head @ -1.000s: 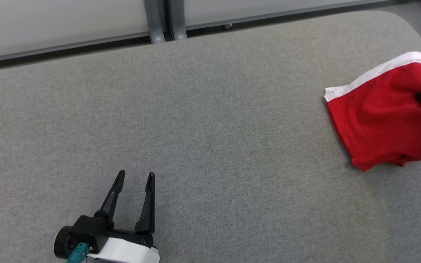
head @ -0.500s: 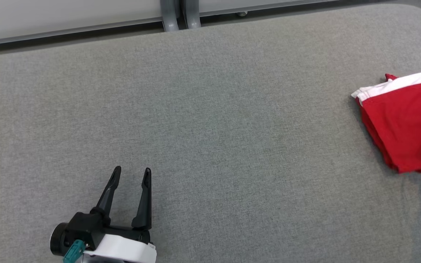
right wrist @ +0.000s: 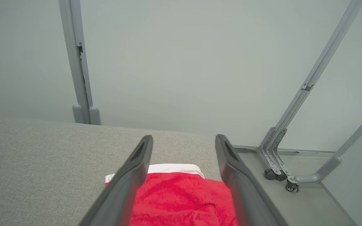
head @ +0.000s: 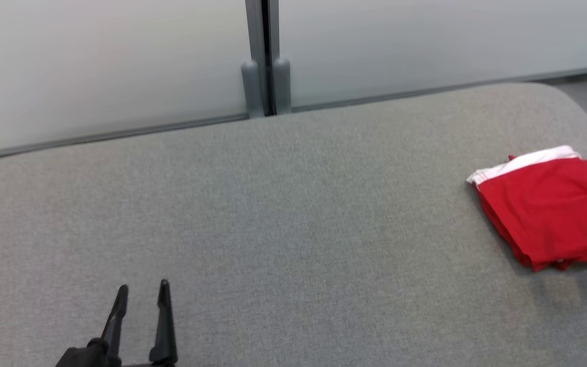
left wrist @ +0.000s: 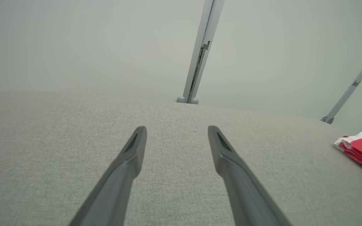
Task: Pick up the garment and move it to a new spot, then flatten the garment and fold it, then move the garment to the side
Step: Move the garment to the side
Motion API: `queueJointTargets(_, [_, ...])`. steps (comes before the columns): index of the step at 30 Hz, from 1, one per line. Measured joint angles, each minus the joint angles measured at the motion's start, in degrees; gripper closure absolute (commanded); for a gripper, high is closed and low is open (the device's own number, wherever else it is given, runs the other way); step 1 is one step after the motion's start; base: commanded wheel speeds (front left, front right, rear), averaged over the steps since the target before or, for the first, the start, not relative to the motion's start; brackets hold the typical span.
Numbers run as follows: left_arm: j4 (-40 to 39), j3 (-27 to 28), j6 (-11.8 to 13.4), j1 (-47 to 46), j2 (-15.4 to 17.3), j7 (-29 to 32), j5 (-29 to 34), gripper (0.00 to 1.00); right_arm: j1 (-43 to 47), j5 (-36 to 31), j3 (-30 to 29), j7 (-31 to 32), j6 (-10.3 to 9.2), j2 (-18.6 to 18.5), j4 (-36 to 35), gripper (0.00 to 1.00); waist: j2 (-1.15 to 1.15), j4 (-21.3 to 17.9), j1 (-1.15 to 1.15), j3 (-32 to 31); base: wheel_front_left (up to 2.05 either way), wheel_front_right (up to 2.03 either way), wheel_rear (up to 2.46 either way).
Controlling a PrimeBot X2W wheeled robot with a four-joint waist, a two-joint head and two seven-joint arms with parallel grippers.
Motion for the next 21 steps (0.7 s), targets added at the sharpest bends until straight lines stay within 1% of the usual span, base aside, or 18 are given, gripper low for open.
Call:
queueJointTargets(2, [-0.5, 1.1, 0.4, 1.5, 0.0, 0.0, 0.1, 0.0, 4.6, -2.5, -3.5, -1.7, 0.0, 3.0, -2.2, 0.0, 0.0, 0.4, 0.0, -2.1, 0.0, 0.0, 0.0])
queueJointTargets(5, [-1.0, 3.0, 1.4, 2.9, 0.0, 0.0, 0.2, 0.0, 11.3, -6.9, -8.8, -3.2, 0.0, 8.6, -6.3, 0.0, 0.0, 1.4, 0.0, -4.3, 0.0, 0.0, 0.0])
queueJointTargets(9, [-0.7, 5.1, 1.4, 3.6, 0.0, 0.0, 0.9, 0.0, 20.2, -14.3, -14.3, -3.5, 0.0, 16.9, -13.3, 0.0, 0.0, 3.2, 0.0, -5.9, 0.0, 0.0, 0.0])
queueJointTargets(10, [-0.7, 5.1, 1.4, 3.6, 0.0, 0.0, 0.9, 0.0, 20.2, -14.3, -14.3, -3.5, 0.0, 16.9, -13.3, 0.0, 0.0, 3.2, 0.0, -5.9, 0.0, 0.0, 0.0])
queueJointTargets(11, [-0.2, 6.0, 1.4, 3.9, 0.0, 0.0, 1.0, 0.0, 23.7, -17.3, -16.5, -3.6, 0.0, 20.9, -17.6, 0.0, 0.0, 3.8, 0.0, -6.5, 0.0, 0.0, 0.0])
queueJointTargets(12, [0.3, 6.2, 1.4, 4.1, 0.0, 0.0, 1.0, 0.0, 25.4, -18.4, -17.8, -3.6, 0.0, 23.3, -19.2, 0.0, 0.0, 4.1, 0.0, -6.8, 0.0, 0.0, 0.0])
queueJointTargets(15, [1.7, 6.8, 0.9, 5.0, 0.0, 0.0, 1.1, 0.0, 30.4, -21.5, -18.0, -3.6, 0.0, 27.8, -21.5, 0.0, 0.0, 4.6, 0.0, -7.5, 0.0, 0.0, 0.0])
queueJointTargets(17, [2.4, 7.0, 0.3, 5.1, 0.0, 0.0, 1.4, 0.0, 32.2, -23.0, -17.8, -3.7, 0.0, 29.3, -21.9, 0.0, 0.0, 4.7, 0.0, -7.9, 0.0, 0.0, 0.0])
queueJointTargets(21, [3.1, 7.4, 0.1, 5.2, 0.0, 0.0, 1.4, 0.0, 33.4, -23.5, -17.6, -3.7, 0.0, 30.7, -22.2, 0.0, 0.0, 4.7, 0.0, -8.2, 0.0, 0.0, 0.0])
